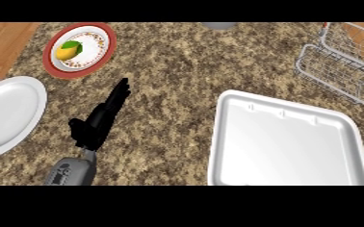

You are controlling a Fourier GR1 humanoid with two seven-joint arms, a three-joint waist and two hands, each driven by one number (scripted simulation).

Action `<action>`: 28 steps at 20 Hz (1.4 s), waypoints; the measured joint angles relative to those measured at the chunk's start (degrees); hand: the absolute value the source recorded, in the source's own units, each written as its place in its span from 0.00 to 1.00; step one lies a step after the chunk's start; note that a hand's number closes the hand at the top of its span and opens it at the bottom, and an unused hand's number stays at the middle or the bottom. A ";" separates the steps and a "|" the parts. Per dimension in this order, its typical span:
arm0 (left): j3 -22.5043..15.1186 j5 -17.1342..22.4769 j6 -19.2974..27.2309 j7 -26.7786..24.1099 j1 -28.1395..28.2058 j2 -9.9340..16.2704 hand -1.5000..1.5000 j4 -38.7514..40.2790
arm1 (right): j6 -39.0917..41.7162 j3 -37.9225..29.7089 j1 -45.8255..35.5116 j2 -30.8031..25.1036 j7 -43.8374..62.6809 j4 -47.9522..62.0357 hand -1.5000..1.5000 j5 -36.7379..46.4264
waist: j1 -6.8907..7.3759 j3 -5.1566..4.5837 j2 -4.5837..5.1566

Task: Pick the croissant from the tray and place it in the tiered basket

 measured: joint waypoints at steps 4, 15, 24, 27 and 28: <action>0.57 0.44 -0.39 1.23 0.13 0.22 0.50 -1.32 | -0.16 -1.23 -2.66 2.60 -0.94 3.97 1.00 -0.34 | -0.35 0.01 -0.14; 1.07 -0.30 -0.34 0.06 0.42 -0.29 0.50 -0.08 | 3.86 -9.91 -8.45 4.92 11.02 13.47 0.00 -8.28 | -0.98 -0.01 -0.28; 1.30 -0.78 -0.11 0.96 0.75 -0.44 0.50 -1.31 | -8.48 -12.88 -6.56 1.69 8.94 11.17 0.00 -9.22 | -1.38 -0.01 -0.32; 2.18 -0.20 -0.47 1.55 0.08 0.08 0.50 -1.20 | -14.26 -13.16 -5.46 -2.03 7.92 10.35 0.00 -8.10 | -1.61 -0.01 -0.26; 2.23 -0.21 -0.49 1.47 0.27 0.11 0.50 -1.25 | -15.55 -13.65 -4.54 -3.43 7.14 10.21 0.00 -8.15 | -1.77 -0.01 -0.30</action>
